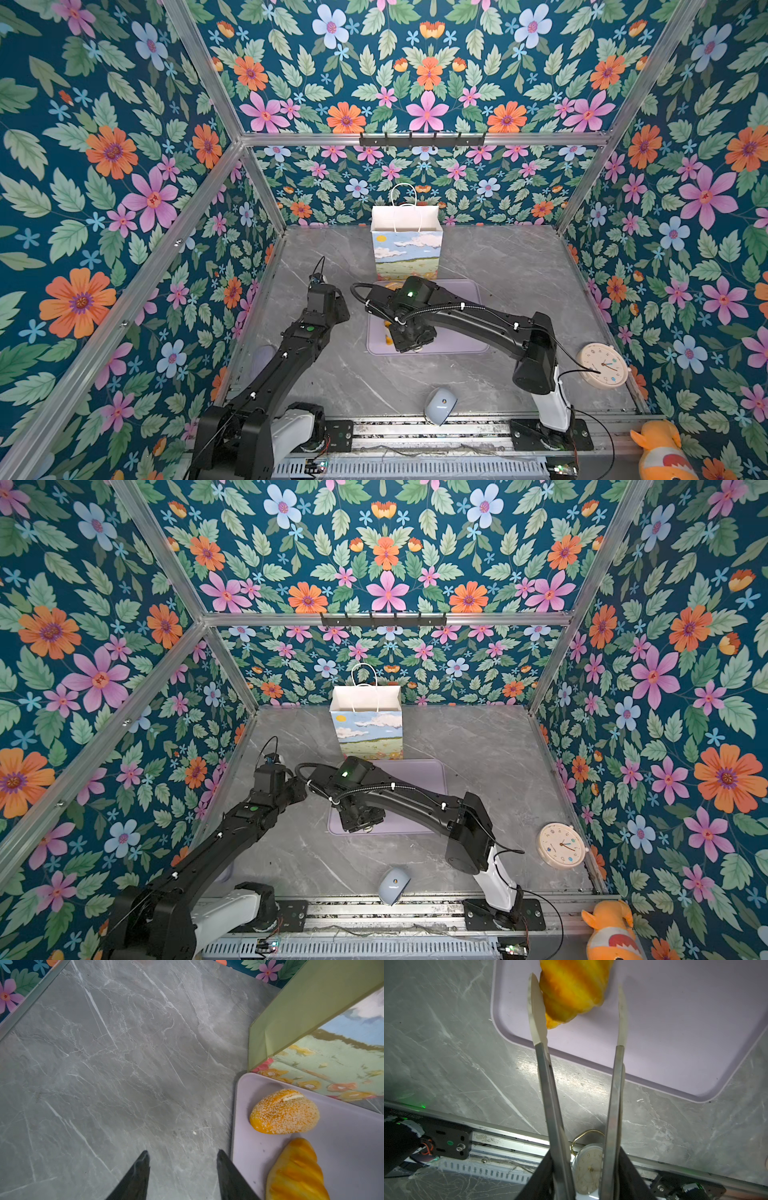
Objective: Place the fake bread into the paper bag
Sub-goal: 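Lower the open tongs over the last croissant on the tray with right gripper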
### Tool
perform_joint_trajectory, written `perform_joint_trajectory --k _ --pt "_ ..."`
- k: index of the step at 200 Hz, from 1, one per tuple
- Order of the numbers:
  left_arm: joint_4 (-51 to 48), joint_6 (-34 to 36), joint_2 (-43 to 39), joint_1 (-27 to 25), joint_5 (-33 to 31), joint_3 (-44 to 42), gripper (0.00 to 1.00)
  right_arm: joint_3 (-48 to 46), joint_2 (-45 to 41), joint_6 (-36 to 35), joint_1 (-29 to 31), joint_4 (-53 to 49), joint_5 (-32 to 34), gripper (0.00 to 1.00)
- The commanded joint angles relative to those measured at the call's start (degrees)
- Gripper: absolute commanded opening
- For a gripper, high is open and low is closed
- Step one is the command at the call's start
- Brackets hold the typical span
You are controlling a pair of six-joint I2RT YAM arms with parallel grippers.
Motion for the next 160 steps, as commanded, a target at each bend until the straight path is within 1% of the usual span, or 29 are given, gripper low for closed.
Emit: perform_joint_trajectory --k 1,55,76,103,134,148,160 --pt "0.46 -0.43 0.60 0.14 0.52 0.63 0.54 -2.20 -2.76 -0.10 -1.03 -2.57 2.10 0.43" --pt "0.73 -0.89 2.05 0.20 0.99 1.64 0.53 -15.67 -11.89 -0.79 -7.06 -0.17 2.12 0.44" --pt "0.81 -0.97 2.71 0.20 1.32 2.04 0.53 -19.25 -14.84 -1.10 -9.30 0.64 2.25 0.44" --pt "0.90 -1.23 3.24 0.27 1.51 2.54 0.53 -20.01 -17.46 -1.46 -10.73 1.01 2.30 0.43" --pt "0.91 -1.33 3.57 0.27 1.57 2.93 0.53 -18.91 -18.58 -4.69 -10.64 3.21 1.54 0.44" --pt "0.92 -1.41 3.51 0.32 1.72 3.02 0.53 -18.46 -18.50 -6.66 -10.67 3.91 2.20 0.45" --pt "0.90 -1.41 3.49 0.27 1.84 3.07 0.53 -18.27 -18.31 -10.19 -10.69 4.74 2.18 0.48"
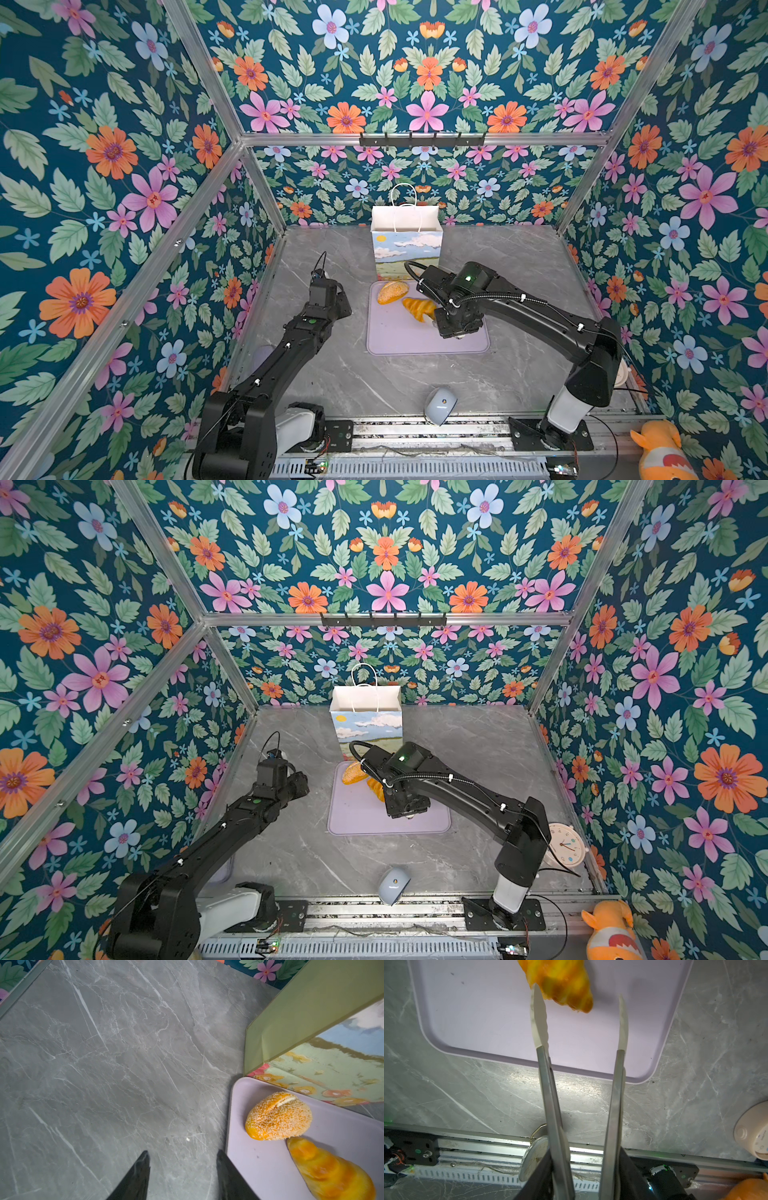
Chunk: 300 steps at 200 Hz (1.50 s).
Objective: Place the fake bread into the paper bag
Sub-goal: 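Lower the open tongs over the last croissant on the tray with right gripper, then squeeze the tongs around the croissant and lift it with right gripper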
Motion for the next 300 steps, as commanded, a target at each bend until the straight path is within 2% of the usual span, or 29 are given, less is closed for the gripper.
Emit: perform_joint_trajectory --k 1,17,51,70,106,164,256,300 --pt "0.73 -0.34 -0.13 0.12 0.48 0.41 0.53 0.63 0.03 -5.79 0.03 1.69 1.24 0.49" --pt "0.64 -0.34 -0.12 0.13 0.60 0.42 0.53 0.69 0.69 -11.66 -0.07 2.18 1.01 0.52" --pt "0.55 -0.25 0.02 0.12 0.63 0.40 0.53 0.83 1.68 -20.19 -0.02 2.81 5.59 0.55" --pt "0.55 -0.34 0.28 0.14 0.67 0.54 0.53 0.83 1.97 -22.96 -0.65 4.21 7.19 0.56" --pt "0.46 -0.26 0.91 0.15 0.82 1.15 0.53 0.98 2.85 -27.59 -1.33 7.22 6.10 0.54" --pt "0.29 -0.08 2.40 0.12 0.94 2.20 0.53 2.05 5.08 -29.09 -4.04 7.79 4.22 0.49" --pt "0.02 -0.08 3.37 0.15 1.55 4.26 0.53 0.65 6.35 -29.71 -5.10 8.48 1.28 0.41" --pt "-0.06 -0.25 4.21 0.16 3.31 5.35 0.53 0.55 6.05 -30.27 -5.38 8.29 0.44 0.33"
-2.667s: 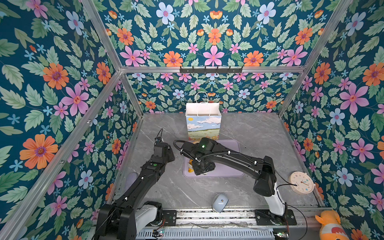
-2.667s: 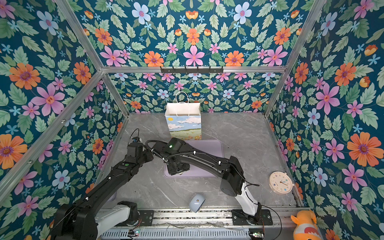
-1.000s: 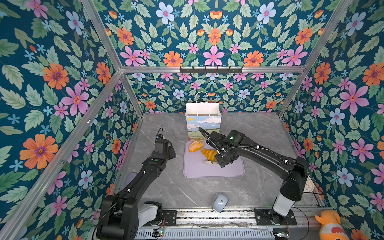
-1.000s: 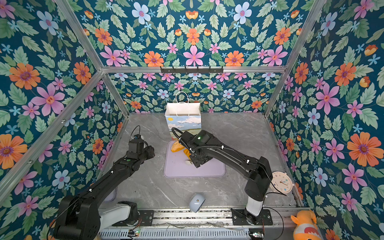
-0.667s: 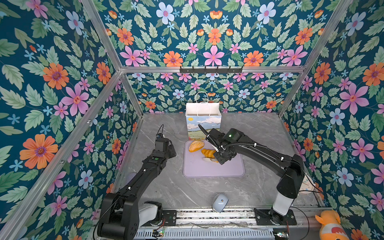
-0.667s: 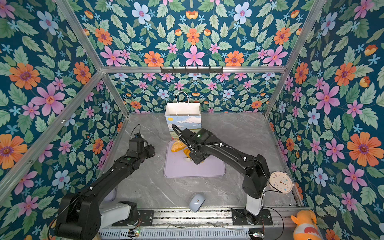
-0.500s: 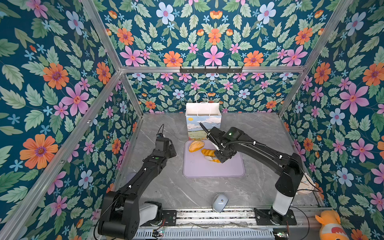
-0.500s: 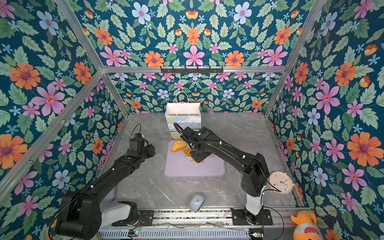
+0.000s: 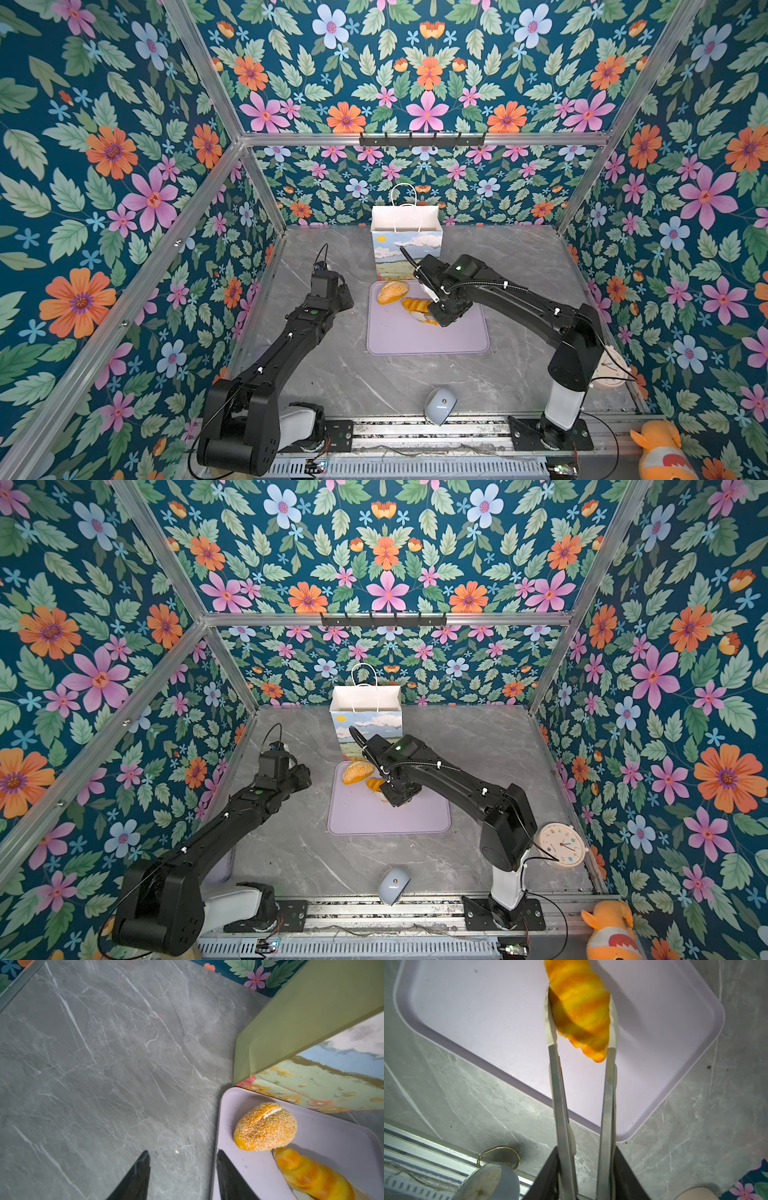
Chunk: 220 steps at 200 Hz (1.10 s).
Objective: Place the fake bread into the paper bag
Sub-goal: 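Squeeze the tongs around the croissant and lift it with right gripper, then carry the croissant up to the bag opening with right gripper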
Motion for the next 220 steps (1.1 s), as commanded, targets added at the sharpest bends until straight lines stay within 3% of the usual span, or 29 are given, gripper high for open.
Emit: perform_joint_trajectory --k 1,63,114,155,197,220 --pt "-0.06 -0.19 0.25 0.08 1.40 0.70 0.53 -0.16 -0.31 -0.75 -0.09 0.07 -0.66 0.33" --pt "-1.07 -0.56 -1.28 0.06 3.02 2.50 0.53 -0.18 -5.49 -1.04 -0.16 -2.37 0.11 0.32" --pt "-0.99 0.71 -2.76 0.08 13.80 6.45 0.53 -0.78 -15.60 0.01 -0.79 -3.87 0.04 0.32" --pt "-2.00 0.03 -2.97 0.15 18.65 11.10 0.54 -2.38 -24.11 -0.25 -1.85 -3.66 -0.42 0.32" --pt "-2.89 1.33 -2.05 0.14 22.98 18.02 0.54 -5.42 -32.58 -4.65 -11.77 0.85 -12.69 0.29" --pt "-3.14 0.68 0.08 0.15 27.68 22.28 0.54 -3.97 -34.58 -8.21 -14.93 2.10 -14.20 0.29"
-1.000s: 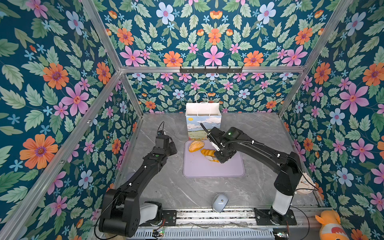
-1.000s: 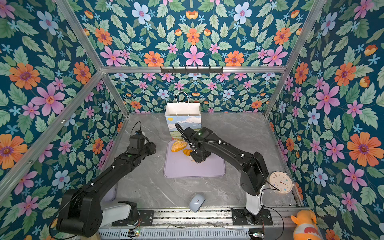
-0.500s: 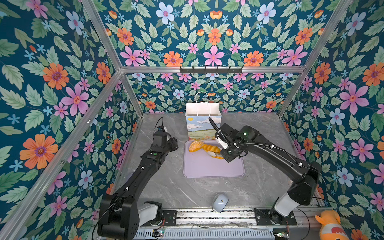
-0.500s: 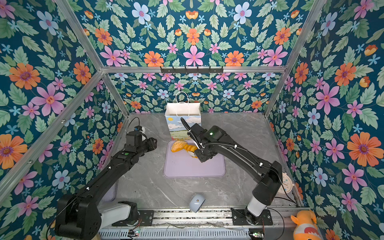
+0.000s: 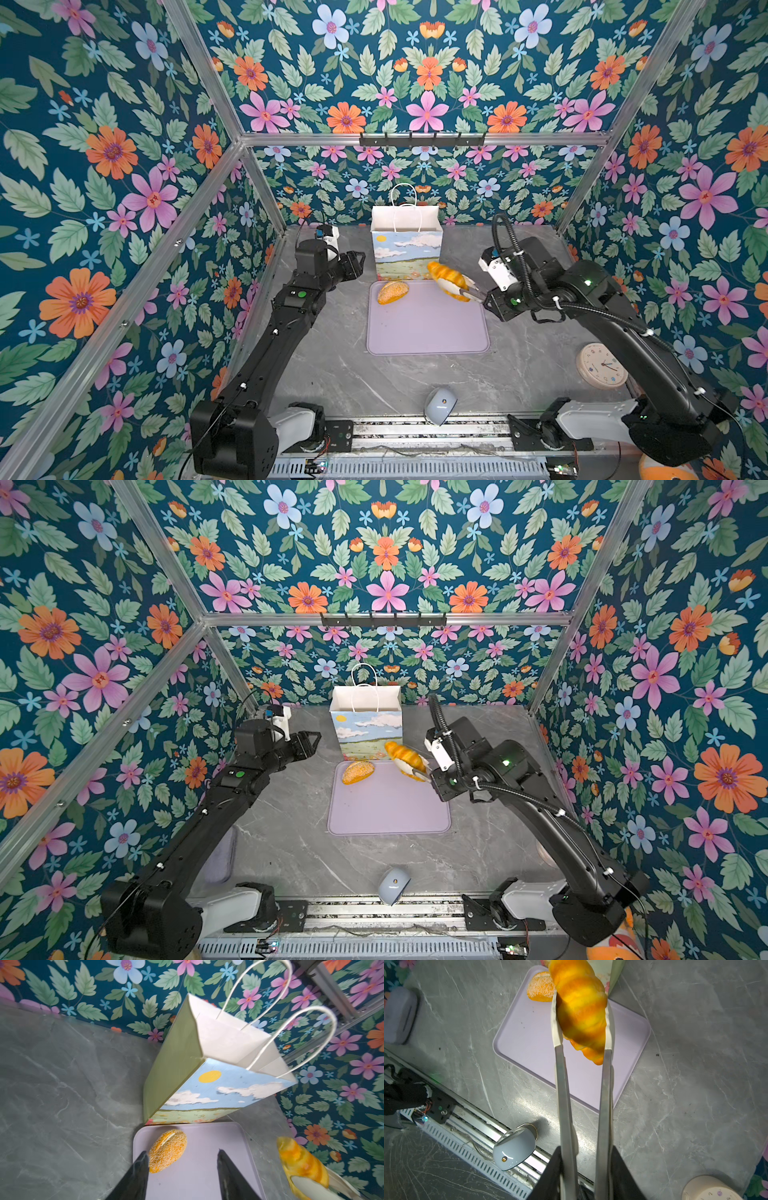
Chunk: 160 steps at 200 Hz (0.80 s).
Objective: Place the fake bread into the paper bag
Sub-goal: 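Carry the croissant up to the bag opening with right gripper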
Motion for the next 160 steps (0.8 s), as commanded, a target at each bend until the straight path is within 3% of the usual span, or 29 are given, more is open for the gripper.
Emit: perform_joint_trajectory --k 1,19,46,66,136,160 --pt "-0.41 0.25 1.73 0.10 6.24 3.38 0.54 1.48 -1.53 -4.99 -2.26 3.96 -5.32 0.29" --pt "-1.79 -0.16 3.94 0.01 8.22 7.05 0.53 4.44 -1.08 -7.04 -5.30 3.79 -6.27 0.29" --pt "-2.63 -0.03 6.64 -0.08 11.49 11.21 0.53 9.37 1.43 -9.47 -16.17 5.09 -17.25 0.29" --pt "-2.24 0.58 7.95 -0.25 14.95 12.96 0.54 12.47 3.78 -11.20 -21.85 6.81 -19.86 0.29" --pt "-9.57 5.61 15.51 -0.08 11.00 23.46 0.54 27.15 15.55 -18.47 -27.14 8.24 -24.58 0.29" --pt "-8.29 5.41 16.86 0.05 12.31 25.01 0.54 29.36 17.97 -22.14 -27.22 9.01 -29.79 0.30"
